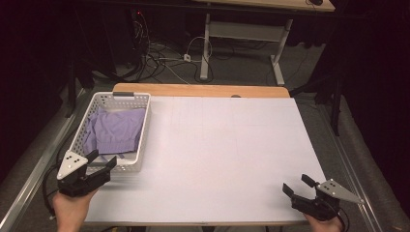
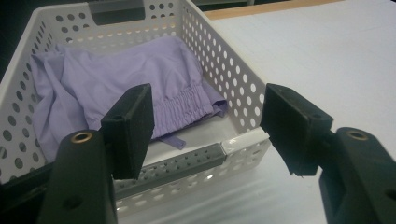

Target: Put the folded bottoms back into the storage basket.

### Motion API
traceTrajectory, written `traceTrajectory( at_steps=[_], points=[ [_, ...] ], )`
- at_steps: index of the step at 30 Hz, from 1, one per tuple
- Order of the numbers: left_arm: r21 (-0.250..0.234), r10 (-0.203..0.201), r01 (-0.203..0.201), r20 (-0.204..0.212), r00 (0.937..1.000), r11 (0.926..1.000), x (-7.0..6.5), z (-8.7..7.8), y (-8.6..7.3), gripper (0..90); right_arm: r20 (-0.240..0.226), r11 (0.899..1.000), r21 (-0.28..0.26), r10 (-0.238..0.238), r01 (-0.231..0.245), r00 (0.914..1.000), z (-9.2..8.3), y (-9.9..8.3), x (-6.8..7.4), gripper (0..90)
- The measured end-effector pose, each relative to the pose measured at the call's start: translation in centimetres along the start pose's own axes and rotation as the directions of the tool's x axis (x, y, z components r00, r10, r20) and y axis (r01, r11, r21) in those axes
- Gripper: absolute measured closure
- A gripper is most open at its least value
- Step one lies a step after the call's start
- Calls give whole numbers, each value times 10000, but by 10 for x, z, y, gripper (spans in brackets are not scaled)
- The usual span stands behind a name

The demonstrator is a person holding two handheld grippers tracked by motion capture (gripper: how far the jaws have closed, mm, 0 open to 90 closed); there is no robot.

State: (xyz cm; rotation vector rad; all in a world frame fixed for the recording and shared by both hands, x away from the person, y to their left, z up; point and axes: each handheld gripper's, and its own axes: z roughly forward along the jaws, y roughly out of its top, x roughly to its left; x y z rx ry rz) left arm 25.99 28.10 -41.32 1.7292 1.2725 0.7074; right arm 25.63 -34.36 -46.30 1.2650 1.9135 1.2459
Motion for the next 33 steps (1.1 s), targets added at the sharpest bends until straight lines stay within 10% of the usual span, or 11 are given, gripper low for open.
traceTrajectory(
  at_steps=[33],
  points=[
    [-154, -188, 183, -339, 9992, 9997, 6, -12, -28, 333, 5, 10000, 1, -10, 10, 10000, 0, 0, 0, 191]
  ],
)
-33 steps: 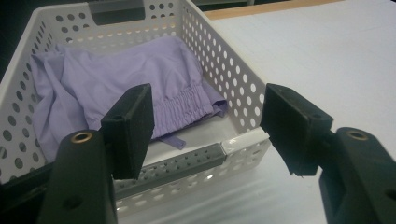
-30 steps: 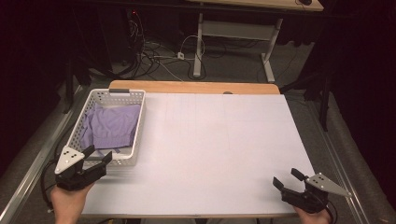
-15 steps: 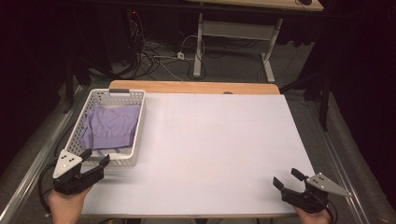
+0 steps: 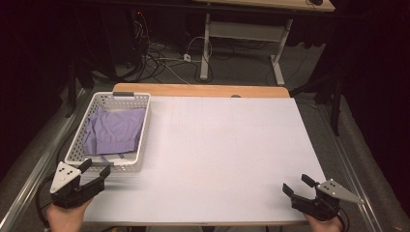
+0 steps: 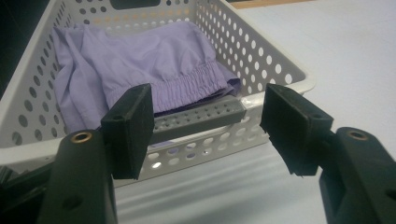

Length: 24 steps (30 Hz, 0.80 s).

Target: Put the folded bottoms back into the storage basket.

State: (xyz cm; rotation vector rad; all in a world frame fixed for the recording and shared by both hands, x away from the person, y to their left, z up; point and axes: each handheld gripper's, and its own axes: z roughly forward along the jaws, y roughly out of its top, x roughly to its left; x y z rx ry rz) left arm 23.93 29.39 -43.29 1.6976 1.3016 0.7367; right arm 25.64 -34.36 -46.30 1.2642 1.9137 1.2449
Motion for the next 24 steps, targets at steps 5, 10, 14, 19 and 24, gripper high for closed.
traceTrajectory(
  at_steps=[5, 10, 14, 19, 24],
  points=[
    [-52, -61, 61, -27, 10000, 10000, 1, -2, -3, 333, -4, 10000, -10, 12, -12, 10000, 0, 0, 0, 191],
    [-38, -51, 51, -32, 10000, 10000, 0, -3, -7, 333, -8, 10000, -20, 17, -17, 10000, 0, 0, 0, 191],
    [-41, -67, 66, -33, 10000, 10000, 0, -3, -9, 332, -17, 10000, -17, 13, -13, 10000, 0, 0, 0, 191],
    [-21, 36, -36, -55, 10000, 10000, 0, -3, -12, 332, -15, 10000, -25, 15, -15, 10000, 0, 0, 0, 191],
    [44, 36, -35, -33, 10000, 10000, 0, -3, -16, 332, -22, 10000, -41, 1, -2, 10000, 0, 0, 0, 191]
  ],
)
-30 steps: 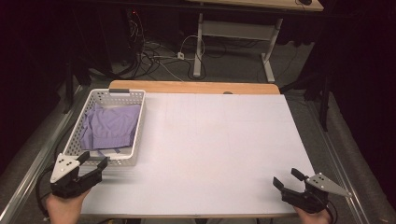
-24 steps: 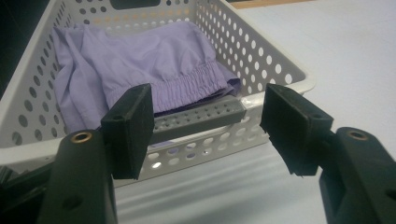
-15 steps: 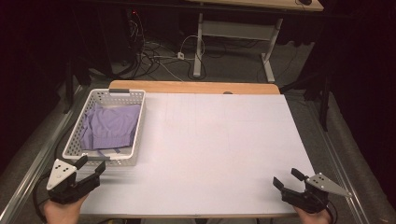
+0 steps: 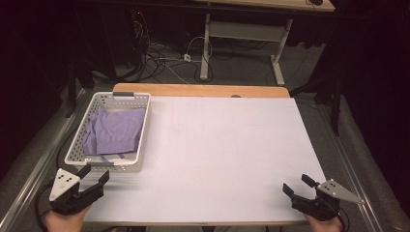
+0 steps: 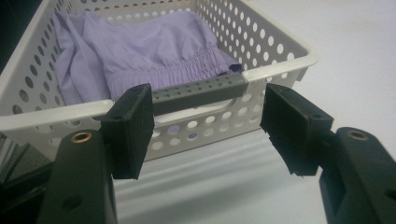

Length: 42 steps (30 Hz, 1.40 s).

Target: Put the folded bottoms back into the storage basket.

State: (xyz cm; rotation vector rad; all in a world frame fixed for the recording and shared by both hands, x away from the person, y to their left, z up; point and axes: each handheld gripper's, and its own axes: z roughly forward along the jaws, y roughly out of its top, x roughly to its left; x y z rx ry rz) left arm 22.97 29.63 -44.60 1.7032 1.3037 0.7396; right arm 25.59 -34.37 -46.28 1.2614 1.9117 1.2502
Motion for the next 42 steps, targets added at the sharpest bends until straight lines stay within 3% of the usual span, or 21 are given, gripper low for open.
traceTrajectory(
  at_steps=[19, 37, 42],
  points=[
    [225, -312, 314, -107, 9995, 9993, 4, 1, -13, 332, -93, 9999, -127, -12, 11, 10000, -1, 0, 0, 202],
    [708, -1110, 1094, 183, 9937, 9915, 12, 3, -21, 302, -155, 9997, -226, -53, 49, 9999, -3, 0, 0, 204],
    [686, -981, 965, 202, 9950, 9930, 10, 3, -21, 302, -142, 9997, -234, -8, 5, 9999, -3, 0, 0, 203]
  ],
)
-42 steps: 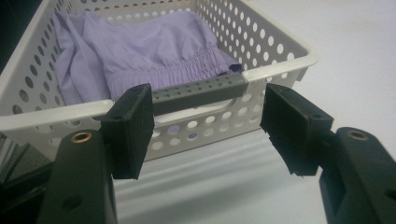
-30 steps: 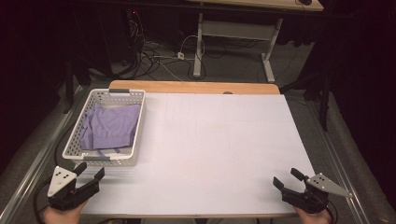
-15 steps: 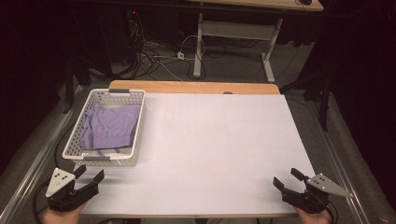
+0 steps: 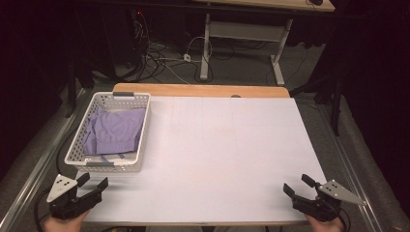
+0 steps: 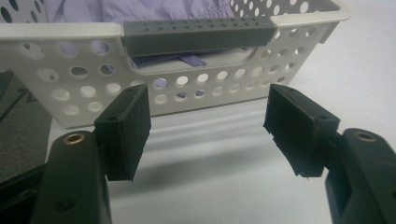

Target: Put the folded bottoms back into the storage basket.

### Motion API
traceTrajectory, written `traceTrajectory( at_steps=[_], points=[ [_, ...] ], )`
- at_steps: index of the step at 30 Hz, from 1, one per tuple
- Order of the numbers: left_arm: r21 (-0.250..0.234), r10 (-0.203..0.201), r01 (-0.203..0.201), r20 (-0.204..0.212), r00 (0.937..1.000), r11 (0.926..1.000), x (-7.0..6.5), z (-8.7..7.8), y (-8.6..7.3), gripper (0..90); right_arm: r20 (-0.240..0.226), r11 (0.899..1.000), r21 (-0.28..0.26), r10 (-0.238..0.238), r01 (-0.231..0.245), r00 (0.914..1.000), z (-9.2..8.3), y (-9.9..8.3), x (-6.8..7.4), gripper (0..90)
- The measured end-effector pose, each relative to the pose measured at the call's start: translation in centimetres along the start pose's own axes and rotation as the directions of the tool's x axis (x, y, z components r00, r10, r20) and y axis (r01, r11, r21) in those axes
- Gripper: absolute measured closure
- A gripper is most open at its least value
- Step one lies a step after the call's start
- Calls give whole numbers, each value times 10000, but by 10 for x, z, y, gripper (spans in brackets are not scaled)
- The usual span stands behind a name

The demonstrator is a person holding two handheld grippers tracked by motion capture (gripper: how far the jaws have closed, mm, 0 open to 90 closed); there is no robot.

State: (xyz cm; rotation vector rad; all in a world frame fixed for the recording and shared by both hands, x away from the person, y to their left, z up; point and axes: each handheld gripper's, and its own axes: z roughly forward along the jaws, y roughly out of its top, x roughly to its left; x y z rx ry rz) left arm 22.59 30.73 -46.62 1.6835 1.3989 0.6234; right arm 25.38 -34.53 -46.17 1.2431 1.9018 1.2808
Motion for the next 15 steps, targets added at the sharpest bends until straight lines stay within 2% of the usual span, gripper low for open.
traceTrajectory(
  at_steps=[9, 15],
  points=[
    [-93, 0, 0, 16, 10000, 10000, -1, 0, 1, 302, -35, 10000, 14, 53, -53, 10000, 0, 0, 0, 203],
    [-43, 226, -226, 31, 9997, 9997, -3, 0, 1, 302, -44, 10000, 21, 49, -49, 10000, 0, 0, 0, 202]
  ],
)
